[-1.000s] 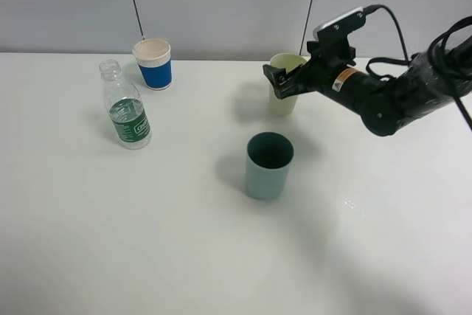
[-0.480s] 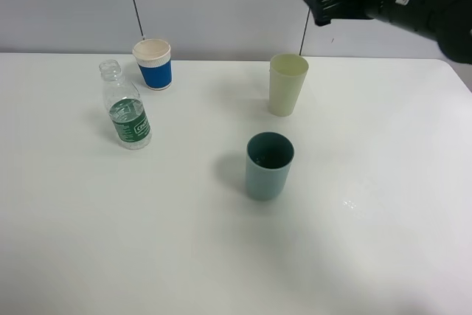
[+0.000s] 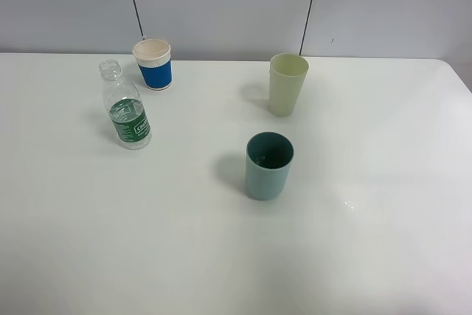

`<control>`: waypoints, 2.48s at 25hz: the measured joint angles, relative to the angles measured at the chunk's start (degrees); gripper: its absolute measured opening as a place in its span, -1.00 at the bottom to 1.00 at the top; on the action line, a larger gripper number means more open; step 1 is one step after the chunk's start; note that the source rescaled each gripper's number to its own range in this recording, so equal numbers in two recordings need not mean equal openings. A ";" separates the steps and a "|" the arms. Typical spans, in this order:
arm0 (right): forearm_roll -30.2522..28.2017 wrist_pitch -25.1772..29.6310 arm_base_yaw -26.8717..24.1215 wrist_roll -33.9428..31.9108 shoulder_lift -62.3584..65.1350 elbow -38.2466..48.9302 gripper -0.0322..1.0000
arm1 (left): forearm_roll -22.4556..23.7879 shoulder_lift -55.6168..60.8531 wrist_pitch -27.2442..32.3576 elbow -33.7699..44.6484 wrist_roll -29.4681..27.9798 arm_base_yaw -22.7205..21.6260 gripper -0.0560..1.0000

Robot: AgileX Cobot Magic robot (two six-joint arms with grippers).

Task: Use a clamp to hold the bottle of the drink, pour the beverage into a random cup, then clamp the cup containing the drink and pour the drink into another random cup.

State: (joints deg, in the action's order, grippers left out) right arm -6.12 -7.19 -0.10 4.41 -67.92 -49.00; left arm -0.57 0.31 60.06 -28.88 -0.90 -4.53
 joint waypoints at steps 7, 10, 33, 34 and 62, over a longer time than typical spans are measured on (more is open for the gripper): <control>-0.22 15.94 -1.70 0.00 13.54 0.00 0.99 | 0.00 0.00 0.00 0.00 0.00 0.00 1.00; -0.22 21.72 -1.62 0.05 21.08 0.00 0.99 | 0.00 0.00 0.00 0.00 0.00 0.00 1.00; -1.69 55.96 0.54 -0.01 68.10 11.58 0.99 | 0.00 0.00 0.00 0.00 0.00 0.00 1.00; -1.51 58.52 0.54 0.00 68.10 12.10 0.99 | 0.00 0.00 0.00 0.00 0.00 0.00 1.00; 3.17 67.86 0.54 -1.13 68.10 20.28 0.99 | 0.00 0.00 0.00 0.00 0.00 0.00 1.00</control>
State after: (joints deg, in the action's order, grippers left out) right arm -2.96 60.67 0.44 3.29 0.19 -28.71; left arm -0.57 0.31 60.06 -28.88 -0.90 -4.53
